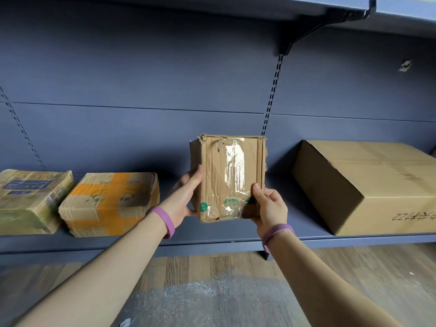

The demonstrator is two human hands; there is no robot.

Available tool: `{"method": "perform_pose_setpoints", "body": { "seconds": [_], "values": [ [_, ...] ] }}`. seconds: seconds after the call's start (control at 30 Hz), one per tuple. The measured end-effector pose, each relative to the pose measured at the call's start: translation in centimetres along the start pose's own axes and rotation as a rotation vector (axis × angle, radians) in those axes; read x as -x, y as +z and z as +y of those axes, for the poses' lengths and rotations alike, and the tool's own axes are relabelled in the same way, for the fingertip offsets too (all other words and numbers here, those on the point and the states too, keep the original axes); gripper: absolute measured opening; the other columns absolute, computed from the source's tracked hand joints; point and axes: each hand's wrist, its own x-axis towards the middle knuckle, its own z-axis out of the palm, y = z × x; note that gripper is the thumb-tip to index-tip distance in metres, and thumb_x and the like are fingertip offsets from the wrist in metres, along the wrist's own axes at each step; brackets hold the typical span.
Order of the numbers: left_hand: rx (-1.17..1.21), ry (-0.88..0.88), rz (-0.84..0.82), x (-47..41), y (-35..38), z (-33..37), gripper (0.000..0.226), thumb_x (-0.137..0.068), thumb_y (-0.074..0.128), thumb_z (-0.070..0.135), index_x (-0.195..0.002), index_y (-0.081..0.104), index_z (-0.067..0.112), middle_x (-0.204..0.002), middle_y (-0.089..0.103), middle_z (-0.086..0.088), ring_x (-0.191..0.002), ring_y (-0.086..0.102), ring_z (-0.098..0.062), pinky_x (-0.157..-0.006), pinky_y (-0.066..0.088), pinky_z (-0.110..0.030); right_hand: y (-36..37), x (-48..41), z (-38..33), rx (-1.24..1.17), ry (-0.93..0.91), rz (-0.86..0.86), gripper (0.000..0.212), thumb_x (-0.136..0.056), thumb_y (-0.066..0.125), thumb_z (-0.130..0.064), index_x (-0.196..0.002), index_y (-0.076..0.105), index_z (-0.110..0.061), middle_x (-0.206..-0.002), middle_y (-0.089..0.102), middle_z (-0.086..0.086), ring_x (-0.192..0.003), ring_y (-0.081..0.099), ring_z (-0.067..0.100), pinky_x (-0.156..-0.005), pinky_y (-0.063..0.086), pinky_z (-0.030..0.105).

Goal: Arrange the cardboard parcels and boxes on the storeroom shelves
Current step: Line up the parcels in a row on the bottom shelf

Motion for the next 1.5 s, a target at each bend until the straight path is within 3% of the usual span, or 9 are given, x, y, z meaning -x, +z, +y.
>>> {"method": "perform_pose_setpoints", "body": {
  "seconds": [0.2, 0.43, 0.53, 0.67, 0.77, 0.83, 1.07, 1.27, 1.5],
  "values": [
    [-0.135, 0.126, 0.194, -0.8, 0.0, -1.0, 0.030, -0.097, 0.061, 0.042, -0.124, 0.061, 0.029, -0.122, 0.068, 0.001, -0.114, 0.062, -0.024, -0.100, 0.051, -0.056, 0.0, 0.4, -0.2, 0.011, -0.009, -0.175, 0.021, -0.088, 0.072, -0.016, -0.076, 0.055, -0.014, -0.075, 0.065, 0.005, -0.066, 0.067, 0.018, -0.051, 0.055, 0.033],
    [0.009, 0.048, 0.447, -1.3, -3.3, -1.7, 0.056, -0.102, 0.051, 0.046, -0.152, 0.042, 0.023, -0.154, 0.044, 0.001, -0.141, 0.041, -0.024, -0.115, 0.032, -0.045, 0.0, -0.6, 0.1, 0.184, -0.018, -0.126, 0.018, -0.094, 0.066, -0.036, -0.098, 0.063, -0.019, -0.090, 0.064, -0.005, -0.084, 0.059, 0.011, -0.080, 0.051, 0.034],
    [0.040, 0.008, 0.421, -0.8, -4.0, -1.1, 0.053, -0.103, 0.048, 0.043, -0.152, 0.040, 0.024, -0.148, 0.050, -0.002, -0.136, 0.047, -0.028, -0.108, 0.040, -0.046, -1.2, -1.9, -0.1, 0.300, -0.151, 0.008, 0.063, -0.079, 0.067, -0.057, -0.110, 0.062, -0.003, -0.085, 0.056, -0.003, -0.073, 0.052, 0.012, -0.073, 0.044, 0.030],
    [0.051, -0.048, 0.354, -0.5, -4.7, -0.9, 0.048, -0.104, 0.049, 0.040, -0.149, 0.046, 0.027, -0.142, 0.056, -0.004, -0.128, 0.054, -0.033, -0.103, 0.046, -0.049, -3.1, -2.6, -0.3, 0.367, -0.167, 0.144, 0.063, -0.092, 0.066, -0.044, -0.144, 0.045, -0.014, -0.138, 0.051, 0.002, -0.131, 0.047, 0.019, -0.111, 0.039, 0.037],
    [0.039, -0.077, 0.342, -0.6, -4.6, -1.2, 0.040, -0.106, 0.048, 0.032, -0.143, 0.053, 0.020, -0.134, 0.061, -0.007, -0.124, 0.057, -0.032, -0.110, 0.042, -0.050, -4.2, -2.8, -0.5, 0.377, -0.140, 0.061, 0.017, -0.097, 0.061, -0.037, -0.101, 0.064, -0.021, -0.098, 0.062, -0.003, -0.096, 0.054, 0.019, -0.081, 0.045, 0.029],
    [0.048, -0.105, 0.347, -0.6, -4.4, -1.0, 0.036, -0.105, 0.050, 0.029, -0.138, 0.056, 0.016, -0.130, 0.064, -0.010, -0.118, 0.060, -0.033, -0.106, 0.045, -0.049, -4.7, -2.6, -0.4, 0.375, -0.093, 0.049, 0.021, -0.097, 0.062, -0.035, -0.084, 0.063, -0.018, -0.084, 0.061, -0.001, -0.082, 0.052, 0.019, -0.076, 0.043, 0.032],
    [-0.152, 0.036, 0.474, -0.8, -3.1, 1.0, 0.038, -0.104, 0.051, 0.023, -0.142, 0.053, 0.016, -0.139, 0.057, -0.012, -0.127, 0.053, -0.031, -0.108, 0.042, -0.043, -4.1, -3.1, -0.8, 0.188, -0.205, 0.197, 0.009, -0.092, 0.070, -0.019, -0.084, 0.066, -0.018, -0.074, 0.062, -0.004, -0.070, 0.051, 0.011, -0.070, 0.044, 0.029],
    [-0.052, -0.054, 0.360, 0.0, -2.7, 3.5, 0.083, -0.092, 0.022, 0.080, -0.124, 0.056, 0.011, -0.128, 0.061, -0.010, -0.119, 0.056, -0.034, -0.106, 0.042, -0.053, -3.3, -2.8, -0.5, 0.163, -0.281, 0.195, 0.015, -0.091, 0.071, -0.019, -0.079, 0.063, -0.022, -0.073, 0.061, -0.004, -0.065, 0.050, 0.010, -0.073, 0.044, 0.031],
    [-0.186, -0.202, 0.214, 0.2, -2.1, 3.7, 0.093, -0.079, 0.035, 0.090, -0.152, 0.036, 0.032, -0.154, 0.044, -0.013, -0.140, 0.037, -0.045, -0.110, 0.035, -0.065, -3.8, -2.7, -0.5, 0.293, -0.376, 0.044, 0.016, -0.089, 0.072, -0.010, -0.081, 0.062, -0.018, -0.080, 0.064, 0.001, -0.080, 0.056, 0.016, -0.078, 0.048, 0.034]
  ]
}}
